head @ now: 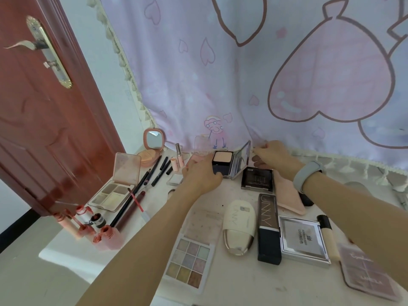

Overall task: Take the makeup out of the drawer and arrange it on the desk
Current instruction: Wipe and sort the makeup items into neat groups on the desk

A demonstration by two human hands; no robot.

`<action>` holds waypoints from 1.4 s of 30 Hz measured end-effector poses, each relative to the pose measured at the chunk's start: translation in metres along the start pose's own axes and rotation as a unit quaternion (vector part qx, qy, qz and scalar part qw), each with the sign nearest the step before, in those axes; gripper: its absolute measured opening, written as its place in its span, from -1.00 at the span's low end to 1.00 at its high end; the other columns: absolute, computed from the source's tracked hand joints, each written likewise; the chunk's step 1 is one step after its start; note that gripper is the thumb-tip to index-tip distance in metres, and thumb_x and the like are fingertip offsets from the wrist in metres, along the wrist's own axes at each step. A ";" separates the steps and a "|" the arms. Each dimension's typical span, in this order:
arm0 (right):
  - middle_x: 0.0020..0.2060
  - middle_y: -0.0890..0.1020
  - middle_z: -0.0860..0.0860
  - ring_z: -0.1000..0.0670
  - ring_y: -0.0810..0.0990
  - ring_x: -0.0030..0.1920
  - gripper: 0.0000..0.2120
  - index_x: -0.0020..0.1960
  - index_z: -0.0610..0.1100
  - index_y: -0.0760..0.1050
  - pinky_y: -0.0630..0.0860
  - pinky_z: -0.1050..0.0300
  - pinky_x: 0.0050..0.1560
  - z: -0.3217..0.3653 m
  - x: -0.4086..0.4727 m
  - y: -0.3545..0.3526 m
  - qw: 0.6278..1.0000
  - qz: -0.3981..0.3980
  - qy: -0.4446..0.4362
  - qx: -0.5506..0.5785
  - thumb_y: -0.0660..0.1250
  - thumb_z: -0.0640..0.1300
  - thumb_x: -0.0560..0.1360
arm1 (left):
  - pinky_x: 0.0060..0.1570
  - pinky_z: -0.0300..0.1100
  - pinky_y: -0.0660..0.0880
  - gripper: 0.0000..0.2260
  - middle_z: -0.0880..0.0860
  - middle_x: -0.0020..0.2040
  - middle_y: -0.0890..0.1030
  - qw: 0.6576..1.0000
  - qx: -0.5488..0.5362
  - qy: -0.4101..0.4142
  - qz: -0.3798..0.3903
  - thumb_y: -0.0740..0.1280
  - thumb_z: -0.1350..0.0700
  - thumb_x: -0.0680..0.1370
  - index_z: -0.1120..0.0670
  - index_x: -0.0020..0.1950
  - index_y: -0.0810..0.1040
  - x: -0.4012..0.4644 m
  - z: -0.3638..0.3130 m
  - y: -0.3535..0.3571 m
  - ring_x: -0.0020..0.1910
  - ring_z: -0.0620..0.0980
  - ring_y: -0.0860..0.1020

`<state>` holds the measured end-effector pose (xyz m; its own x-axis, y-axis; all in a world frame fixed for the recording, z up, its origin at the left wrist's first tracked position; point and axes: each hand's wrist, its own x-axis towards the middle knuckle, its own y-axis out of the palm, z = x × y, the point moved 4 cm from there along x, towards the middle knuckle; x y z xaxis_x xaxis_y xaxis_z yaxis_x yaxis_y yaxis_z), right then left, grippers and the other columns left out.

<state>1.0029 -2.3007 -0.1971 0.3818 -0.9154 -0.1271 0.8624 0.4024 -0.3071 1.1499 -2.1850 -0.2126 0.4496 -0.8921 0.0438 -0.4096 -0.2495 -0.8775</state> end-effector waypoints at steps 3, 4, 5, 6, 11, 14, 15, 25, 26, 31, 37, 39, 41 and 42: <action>-0.07 0.63 -0.16 -0.14 0.57 -0.05 -0.78 0.00 -0.25 0.55 0.49 0.01 0.05 -0.005 -0.010 -0.018 0.941 -0.029 -0.163 -0.296 0.21 -0.13 0.53 | 0.28 0.06 0.09 -0.63 0.08 0.30 0.45 0.995 0.083 0.043 -0.039 0.17 0.04 0.54 0.05 0.35 0.35 -0.018 -0.004 -0.005 0.35 0.13 0.22; 0.03 0.62 -0.12 -0.12 0.55 0.07 -0.75 0.09 -0.20 0.54 0.44 0.02 0.13 -0.009 -0.015 -0.020 0.910 -0.004 -0.195 -0.365 0.23 -0.08 0.52 | 0.26 0.05 0.13 -0.64 0.07 0.30 0.45 0.991 0.111 0.065 -0.042 0.16 0.02 0.56 0.04 0.34 0.38 -0.025 -0.007 -0.004 0.35 0.11 0.24; 0.15 0.58 -0.08 -0.09 0.50 0.17 -0.66 0.21 -0.15 0.49 0.39 0.02 0.20 -0.014 -0.018 -0.021 0.885 0.037 -0.203 -0.417 0.25 0.01 0.51 | 0.24 0.03 0.15 -0.65 0.05 0.30 0.47 0.987 0.131 0.083 -0.035 0.14 0.01 0.57 0.03 0.34 0.39 -0.031 -0.009 -0.002 0.34 0.09 0.27; 0.26 0.50 -0.05 -0.07 0.43 0.27 -0.52 0.33 -0.10 0.40 0.34 -0.01 0.27 -0.021 -0.019 -0.020 0.862 0.078 -0.197 -0.461 0.27 0.11 0.48 | 0.22 0.02 0.15 -0.66 0.04 0.28 0.48 0.985 0.147 0.094 -0.018 0.12 -0.01 0.58 0.03 0.32 0.41 -0.036 -0.010 0.001 0.32 0.07 0.30; 0.36 0.35 -0.01 -0.07 0.27 0.36 -0.26 0.46 0.08 0.13 0.19 -0.13 0.28 -0.032 -0.014 -0.006 0.803 0.140 -0.181 -0.550 0.28 0.29 0.38 | 0.02 -0.01 0.19 -0.74 0.03 -0.12 0.48 0.980 0.167 0.094 0.058 0.04 0.09 0.58 0.07 -0.27 0.39 -0.049 -0.011 0.009 0.04 0.07 0.47; 0.25 0.42 -0.01 -0.05 0.34 0.27 -0.38 0.39 0.14 0.24 0.21 -0.07 0.21 -0.025 -0.016 -0.005 0.800 0.116 -0.217 -0.547 0.30 0.21 0.37 | -0.03 -0.02 0.18 -0.76 0.01 -0.13 0.44 0.979 0.162 0.098 0.078 0.02 0.15 0.56 0.08 -0.25 0.38 -0.049 -0.008 0.012 0.00 0.06 0.46; 0.23 0.42 -0.01 -0.05 0.35 0.25 -0.40 0.37 0.14 0.26 0.22 -0.06 0.20 -0.023 -0.018 -0.007 0.804 0.106 -0.228 -0.539 0.30 0.18 0.37 | -0.04 -0.03 0.17 -0.77 0.00 -0.11 0.45 0.979 0.158 0.100 0.080 0.03 0.14 0.56 0.07 -0.24 0.39 -0.049 -0.007 0.013 0.01 0.04 0.46; 0.14 0.43 -0.08 -0.06 0.47 0.07 -0.44 0.32 0.01 0.32 0.38 0.09 0.13 0.011 -0.053 -0.051 0.935 0.001 -0.222 -0.277 0.41 0.03 0.38 | 0.03 -0.22 0.34 -0.79 -0.07 -0.03 0.57 0.992 -0.106 0.070 -0.004 0.16 0.09 0.59 0.00 0.05 0.59 -0.055 -0.015 -0.011 -0.01 -0.09 0.47; 0.15 0.39 -0.07 -0.01 0.44 0.06 -0.38 0.36 -0.01 0.27 0.35 0.16 0.11 0.015 -0.062 -0.049 0.942 -0.007 -0.242 -0.232 0.44 -0.03 0.37 | -0.08 -0.29 0.36 -0.83 -0.07 -0.09 0.56 0.976 -0.210 0.058 -0.002 0.18 0.07 0.59 -0.02 -0.01 0.57 -0.060 -0.018 -0.015 -0.08 -0.11 0.48; 0.13 0.13 0.15 0.16 0.24 0.16 -0.10 0.48 -0.02 0.04 0.26 0.31 0.17 0.020 -0.108 -0.009 0.925 0.031 -0.308 -0.221 0.50 -0.06 0.31 | -0.20 -0.31 0.51 -0.84 -0.07 -0.07 0.66 0.907 -0.411 0.051 0.076 0.21 -0.01 0.59 -0.03 0.03 0.57 -0.085 -0.035 -0.025 -0.18 -0.13 0.64; 0.04 0.44 0.10 0.13 0.43 0.02 -0.63 0.24 0.05 0.41 0.34 0.28 0.09 0.028 -0.131 0.011 0.942 0.078 -0.291 -0.146 0.36 -0.15 0.46 | -0.27 -0.32 0.47 -0.79 -0.02 -0.20 0.56 0.911 -0.403 0.087 -0.032 0.14 0.25 0.61 0.10 0.10 0.54 -0.106 -0.020 -0.042 -0.29 -0.13 0.52; -0.16 0.56 0.15 0.13 0.50 -0.14 -0.84 -0.03 0.09 0.49 0.37 0.22 -0.06 0.031 -0.137 0.012 0.947 0.089 -0.278 -0.137 0.31 -0.17 0.49 | -0.25 -0.34 0.51 -0.82 0.01 -0.18 0.55 0.895 -0.435 0.073 -0.057 0.16 0.24 0.61 0.06 0.08 0.53 -0.113 -0.015 -0.045 -0.25 -0.09 0.52; -0.20 0.59 0.11 0.10 0.52 -0.17 -0.91 -0.08 0.03 0.52 0.37 0.25 -0.14 0.035 -0.144 0.013 0.947 0.046 -0.282 -0.148 0.32 -0.15 0.48 | -0.16 -0.30 0.56 -0.84 0.04 -0.08 0.59 0.862 -0.502 0.024 -0.066 0.20 0.14 0.60 0.05 0.14 0.50 -0.119 -0.012 -0.044 -0.15 -0.07 0.58; -0.20 0.59 0.08 0.07 0.52 -0.17 -0.94 -0.09 0.00 0.54 0.35 0.29 -0.17 0.038 -0.149 0.015 0.939 0.015 -0.297 -0.174 0.33 -0.14 0.47 | -0.10 -0.25 0.57 -0.79 0.05 0.00 0.60 0.844 -0.534 0.001 -0.057 0.23 0.07 0.59 0.04 0.20 0.47 -0.121 -0.012 -0.042 -0.08 -0.06 0.61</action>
<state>0.9717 -2.1574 -0.1471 0.6109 -0.6968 0.3757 0.7275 0.3068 -0.6137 1.1032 -2.0706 -0.1749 0.5342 -0.8393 0.1011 -0.8454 -0.5305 0.0623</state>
